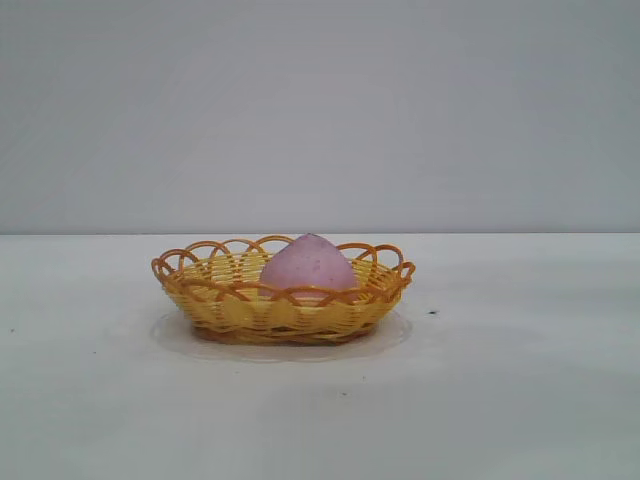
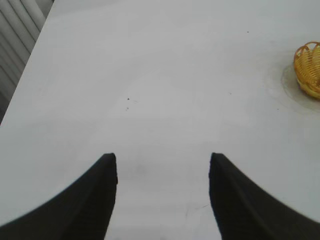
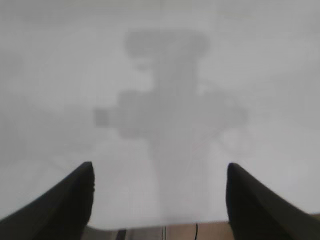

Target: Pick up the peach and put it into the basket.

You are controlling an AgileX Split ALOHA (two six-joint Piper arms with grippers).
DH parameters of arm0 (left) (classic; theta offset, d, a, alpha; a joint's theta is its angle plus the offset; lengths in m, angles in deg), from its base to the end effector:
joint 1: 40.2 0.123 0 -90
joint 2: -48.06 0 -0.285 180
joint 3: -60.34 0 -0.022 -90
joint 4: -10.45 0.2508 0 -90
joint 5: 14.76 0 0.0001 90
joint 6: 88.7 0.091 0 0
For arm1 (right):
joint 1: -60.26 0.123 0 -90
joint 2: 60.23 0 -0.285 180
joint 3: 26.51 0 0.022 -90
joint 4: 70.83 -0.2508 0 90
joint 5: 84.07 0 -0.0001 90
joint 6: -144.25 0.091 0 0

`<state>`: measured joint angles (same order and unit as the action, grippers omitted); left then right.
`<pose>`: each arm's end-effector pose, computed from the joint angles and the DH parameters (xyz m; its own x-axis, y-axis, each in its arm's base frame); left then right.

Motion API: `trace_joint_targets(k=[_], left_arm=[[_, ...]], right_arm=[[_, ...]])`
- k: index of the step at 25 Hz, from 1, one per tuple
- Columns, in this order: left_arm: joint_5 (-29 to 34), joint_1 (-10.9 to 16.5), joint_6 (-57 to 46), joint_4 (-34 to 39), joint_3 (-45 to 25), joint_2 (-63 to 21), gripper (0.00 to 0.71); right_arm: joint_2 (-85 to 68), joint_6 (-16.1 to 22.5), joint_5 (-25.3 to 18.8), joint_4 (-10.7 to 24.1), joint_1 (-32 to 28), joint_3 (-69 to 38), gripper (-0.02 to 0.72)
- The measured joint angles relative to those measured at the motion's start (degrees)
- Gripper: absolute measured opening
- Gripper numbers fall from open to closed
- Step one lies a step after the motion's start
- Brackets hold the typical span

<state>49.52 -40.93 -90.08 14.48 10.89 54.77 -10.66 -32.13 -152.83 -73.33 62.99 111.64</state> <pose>-0.0086 0.0059 0.2682 -0.5060 0.0129 -0.8624 -0.0386 0.9985 0.0376 0.0969 0.0083 0.2702 -0.9415 0.0340 -0.3353 0.0130 0.9978 0.0649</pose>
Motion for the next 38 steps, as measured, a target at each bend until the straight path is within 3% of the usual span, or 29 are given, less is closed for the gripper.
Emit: trace_joint_targets(k=[7, 14, 38], left_arm=[[0.0, 0.0, 0.0, 0.0, 0.0, 0.0, 0.355], [0.0, 0.0, 0.0, 0.0, 0.0, 0.0, 0.355], [-0.1, 0.0, 0.0, 0.0, -0.1, 0.0, 0.355]], right_arm=[[-26.0, -6.0, 3.4, -3.1, 0.0, -6.3, 0.474], [-42.1, -6.0, 3.6, -3.3, 0.0, -7.4, 0.474], [-42.7, -4.5, 3.6, -3.1, 0.0, -7.4, 0.474]])
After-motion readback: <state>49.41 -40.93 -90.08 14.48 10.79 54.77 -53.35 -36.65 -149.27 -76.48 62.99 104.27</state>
